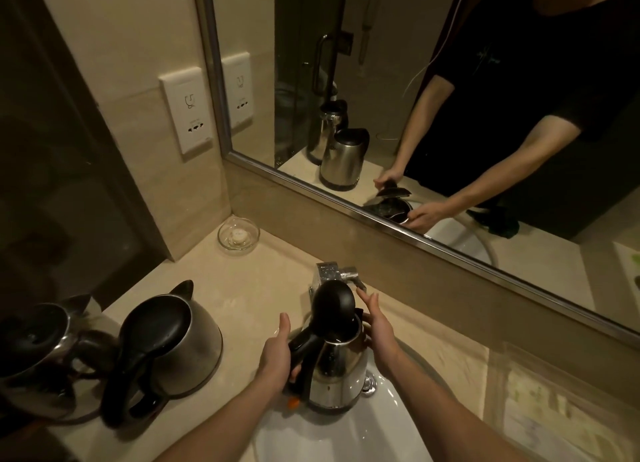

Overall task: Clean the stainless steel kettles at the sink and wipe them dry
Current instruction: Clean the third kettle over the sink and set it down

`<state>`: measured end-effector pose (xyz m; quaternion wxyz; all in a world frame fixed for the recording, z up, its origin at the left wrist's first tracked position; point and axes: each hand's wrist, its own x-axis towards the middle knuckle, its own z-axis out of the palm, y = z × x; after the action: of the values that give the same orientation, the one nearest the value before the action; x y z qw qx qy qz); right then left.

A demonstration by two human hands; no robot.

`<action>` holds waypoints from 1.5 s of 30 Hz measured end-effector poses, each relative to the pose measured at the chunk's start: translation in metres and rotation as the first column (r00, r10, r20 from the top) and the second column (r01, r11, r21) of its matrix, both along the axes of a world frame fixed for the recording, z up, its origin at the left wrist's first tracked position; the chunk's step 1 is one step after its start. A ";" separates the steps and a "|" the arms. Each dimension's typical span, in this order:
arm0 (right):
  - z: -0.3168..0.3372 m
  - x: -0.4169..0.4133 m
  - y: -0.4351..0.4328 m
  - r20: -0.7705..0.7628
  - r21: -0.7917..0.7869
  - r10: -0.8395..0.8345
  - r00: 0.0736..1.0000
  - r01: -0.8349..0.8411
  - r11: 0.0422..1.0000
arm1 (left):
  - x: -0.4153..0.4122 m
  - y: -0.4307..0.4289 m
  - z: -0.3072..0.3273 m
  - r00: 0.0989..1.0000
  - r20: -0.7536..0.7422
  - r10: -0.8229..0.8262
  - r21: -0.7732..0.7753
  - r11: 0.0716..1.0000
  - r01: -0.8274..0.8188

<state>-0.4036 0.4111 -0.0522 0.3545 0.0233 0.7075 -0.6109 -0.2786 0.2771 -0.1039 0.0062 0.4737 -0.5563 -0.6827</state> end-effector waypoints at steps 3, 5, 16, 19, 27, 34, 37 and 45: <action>-0.001 0.000 0.000 0.014 -0.004 0.012 1.000 -0.012 1.000 | 0.001 -0.001 -0.001 1.000 0.007 0.010 0.007 1.000 -0.010; -0.003 -0.002 -0.001 0.023 -0.019 -0.003 1.000 0.004 1.000 | 0.002 -0.001 -0.002 1.000 0.003 0.008 0.013 1.000 -0.008; -0.001 -0.005 -0.005 0.044 -0.027 -0.070 0.997 0.071 0.997 | 0.005 0.004 0.002 0.993 -0.062 -0.100 0.096 0.990 0.106; -0.001 -0.006 -0.005 0.066 -0.053 -0.085 0.994 0.089 0.995 | 0.003 0.006 0.007 0.992 -0.066 -0.111 0.118 0.986 0.118; -0.008 -0.003 -0.004 0.172 -0.074 -0.086 0.981 0.100 0.992 | 0.007 0.004 0.017 0.991 -0.057 -0.125 0.090 0.988 0.129; -0.008 -0.001 -0.006 0.175 -0.047 -0.098 0.980 0.108 0.993 | 0.009 0.001 0.025 0.990 -0.052 -0.130 0.072 0.988 0.133; -0.005 0.000 -0.006 0.167 -0.042 -0.100 0.981 0.109 0.993 | 0.010 0.000 0.024 0.990 -0.050 -0.128 0.068 0.989 0.132; -0.003 0.001 -0.008 0.177 -0.002 -0.082 0.981 0.084 0.997 | 0.009 -0.002 0.026 0.992 -0.029 -0.123 0.053 0.991 0.124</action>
<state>-0.4027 0.4027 -0.0549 0.3904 0.1052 0.6688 -0.6239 -0.2694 0.2753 -0.0782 -0.0418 0.4296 -0.5654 -0.7029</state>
